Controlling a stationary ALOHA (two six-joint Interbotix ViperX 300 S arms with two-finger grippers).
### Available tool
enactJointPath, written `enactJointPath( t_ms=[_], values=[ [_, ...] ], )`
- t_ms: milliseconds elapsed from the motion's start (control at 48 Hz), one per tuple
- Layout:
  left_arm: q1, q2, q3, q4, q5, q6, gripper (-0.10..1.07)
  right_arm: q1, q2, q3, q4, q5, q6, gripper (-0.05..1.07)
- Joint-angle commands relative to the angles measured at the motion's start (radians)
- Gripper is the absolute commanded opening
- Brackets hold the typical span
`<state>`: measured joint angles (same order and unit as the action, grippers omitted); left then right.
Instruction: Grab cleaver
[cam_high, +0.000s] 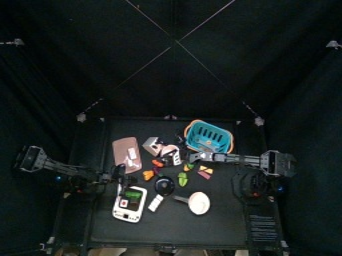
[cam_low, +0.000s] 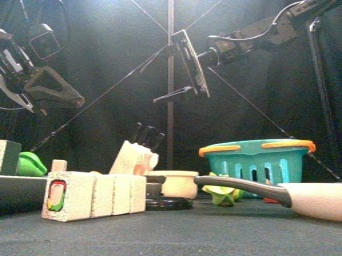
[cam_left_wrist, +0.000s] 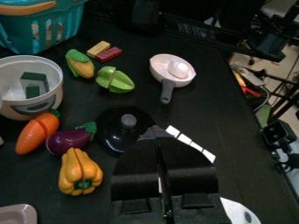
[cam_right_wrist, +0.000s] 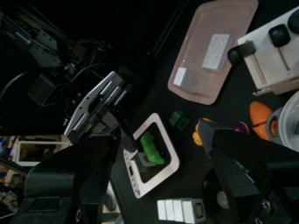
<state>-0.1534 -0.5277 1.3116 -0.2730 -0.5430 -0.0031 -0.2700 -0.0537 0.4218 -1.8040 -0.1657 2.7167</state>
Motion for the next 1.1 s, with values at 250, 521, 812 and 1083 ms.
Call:
enactJointPath(
  t_ms=[250,521,812,1083],
  values=[
    [0.002,0.0,-0.011,0.0,-0.003,0.0,0.12,-0.064,0.04,-0.026,0.069,-0.204,0.017,1.0],
    [0.002,0.0,-0.009,0.002,-0.003,0.0,0.12,-0.074,0.049,-0.003,0.1,-0.268,0.02,1.0],
    [0.003,0.0,-0.006,0.002,-0.003,0.0,0.12,-0.066,-0.008,0.051,0.069,-0.167,0.018,1.0],
    [0.002,0.0,-0.006,-0.005,-0.003,-0.002,0.12,-0.015,-0.08,0.147,0.087,0.06,0.014,1.0]
  ],
)
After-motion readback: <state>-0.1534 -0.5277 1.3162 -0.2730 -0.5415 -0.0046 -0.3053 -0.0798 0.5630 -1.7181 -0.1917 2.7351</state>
